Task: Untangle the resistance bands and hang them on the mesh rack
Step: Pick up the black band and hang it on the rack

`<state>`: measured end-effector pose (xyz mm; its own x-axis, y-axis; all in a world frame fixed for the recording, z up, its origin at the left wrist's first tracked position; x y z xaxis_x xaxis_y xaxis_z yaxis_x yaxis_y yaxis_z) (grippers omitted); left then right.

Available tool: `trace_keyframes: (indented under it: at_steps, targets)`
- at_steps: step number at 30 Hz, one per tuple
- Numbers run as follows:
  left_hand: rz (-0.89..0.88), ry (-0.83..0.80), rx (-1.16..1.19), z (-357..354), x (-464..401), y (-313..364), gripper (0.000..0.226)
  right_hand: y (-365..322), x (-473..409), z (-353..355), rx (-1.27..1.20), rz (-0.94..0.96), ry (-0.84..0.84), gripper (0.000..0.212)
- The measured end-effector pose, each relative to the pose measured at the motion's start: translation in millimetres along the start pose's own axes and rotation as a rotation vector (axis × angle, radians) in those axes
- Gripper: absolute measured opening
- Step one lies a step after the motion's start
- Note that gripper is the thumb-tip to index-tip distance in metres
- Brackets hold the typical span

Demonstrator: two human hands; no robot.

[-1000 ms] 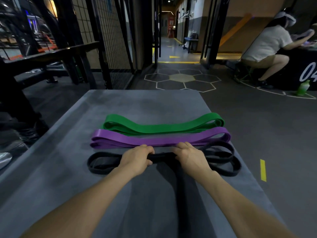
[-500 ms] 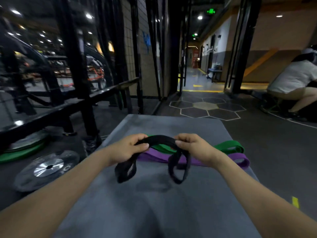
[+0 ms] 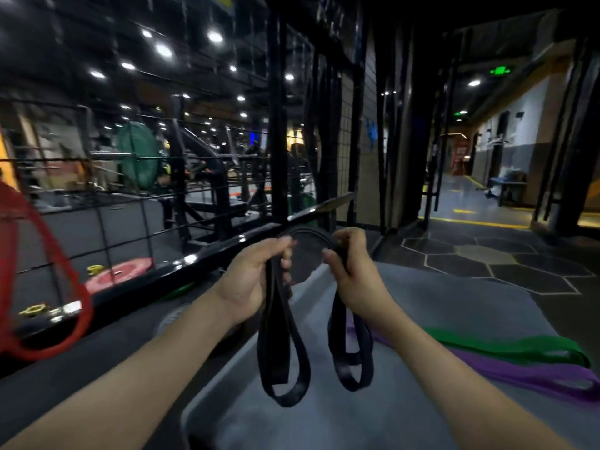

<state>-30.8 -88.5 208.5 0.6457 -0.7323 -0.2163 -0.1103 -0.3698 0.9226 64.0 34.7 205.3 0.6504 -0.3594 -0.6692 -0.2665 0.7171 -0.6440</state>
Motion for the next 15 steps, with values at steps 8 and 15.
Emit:
trace_keyframes:
  at_steps: [8,15]
  targets:
    - [-0.411,0.471,-0.562,53.9,28.3,75.7,0.006,-55.2,-47.0,-62.7,0.006,0.244,0.09,0.012]
    - [-0.616,0.646,-0.919,85.8,54.0,129.0,0.008,-91.6,-88.5,-114.8,-0.108,0.294,0.123,0.011]
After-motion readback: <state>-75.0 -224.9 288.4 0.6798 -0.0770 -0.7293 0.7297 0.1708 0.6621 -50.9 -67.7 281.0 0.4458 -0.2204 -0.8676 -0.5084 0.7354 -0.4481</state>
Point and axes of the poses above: each hand's wrist, its own x-axis away from the middle knuckle, its own z-axis out of the back of the hand, y = z × x, the point moved 3 cm from there along -x, towards the middle knuckle, and after that the axes turned 3 degrees about y, right-handed, at the moved point
